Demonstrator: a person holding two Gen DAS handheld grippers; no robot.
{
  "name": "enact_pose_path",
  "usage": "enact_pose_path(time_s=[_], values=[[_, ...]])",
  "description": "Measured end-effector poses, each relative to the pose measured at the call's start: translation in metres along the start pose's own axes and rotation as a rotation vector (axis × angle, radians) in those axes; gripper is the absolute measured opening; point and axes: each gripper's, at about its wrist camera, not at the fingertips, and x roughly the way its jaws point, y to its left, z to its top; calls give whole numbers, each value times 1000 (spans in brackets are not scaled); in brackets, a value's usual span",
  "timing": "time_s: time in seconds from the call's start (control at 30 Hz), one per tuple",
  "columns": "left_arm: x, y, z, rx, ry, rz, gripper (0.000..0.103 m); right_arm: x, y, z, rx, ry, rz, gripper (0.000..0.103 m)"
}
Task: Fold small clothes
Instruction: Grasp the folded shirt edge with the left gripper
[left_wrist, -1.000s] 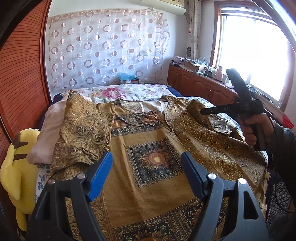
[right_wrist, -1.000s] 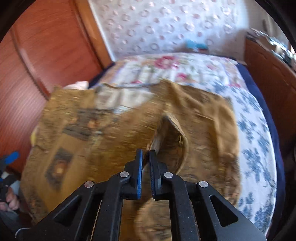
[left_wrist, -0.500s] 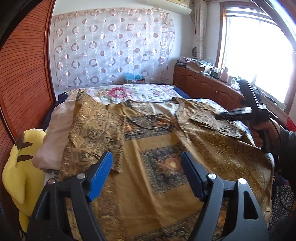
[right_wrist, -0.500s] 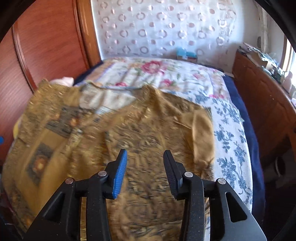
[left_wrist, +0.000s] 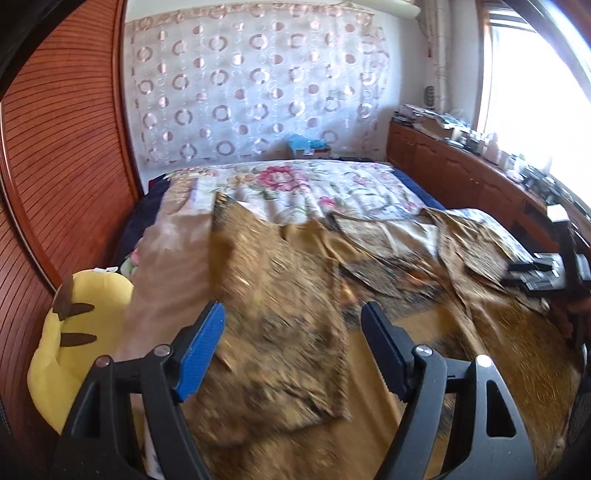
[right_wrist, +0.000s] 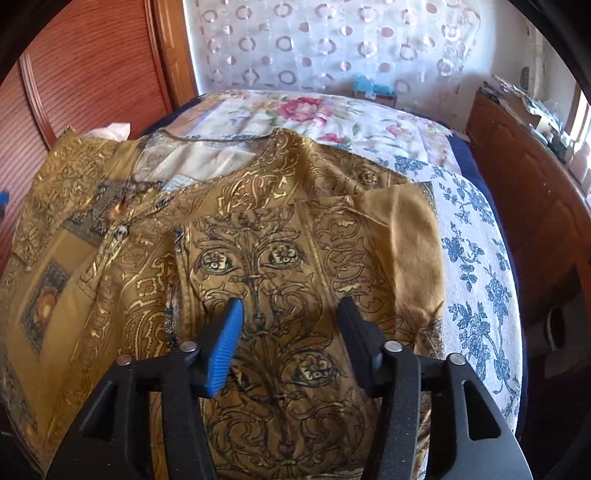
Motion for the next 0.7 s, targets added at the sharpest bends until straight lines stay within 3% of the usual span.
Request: enact_pose_path(time_s=[0.2,0.33,0.47,0.5,0.7], values=[[34,26,26,-23,33,37,77,-1,4,-3,12,-1,-58,73],[59,42,38,-29,72,43,76,-1,-2,-5,40,11,-40,75],[78,54,42,-52,111,30,55,-5,-9,-4,38,31,-40,75],[80,55,42,-57,120,26,45,-7,-12,-3,35,29,-35,75],[89,62,47,-92,148,-33,32,-21,-41,9,14,-15,-51,75]])
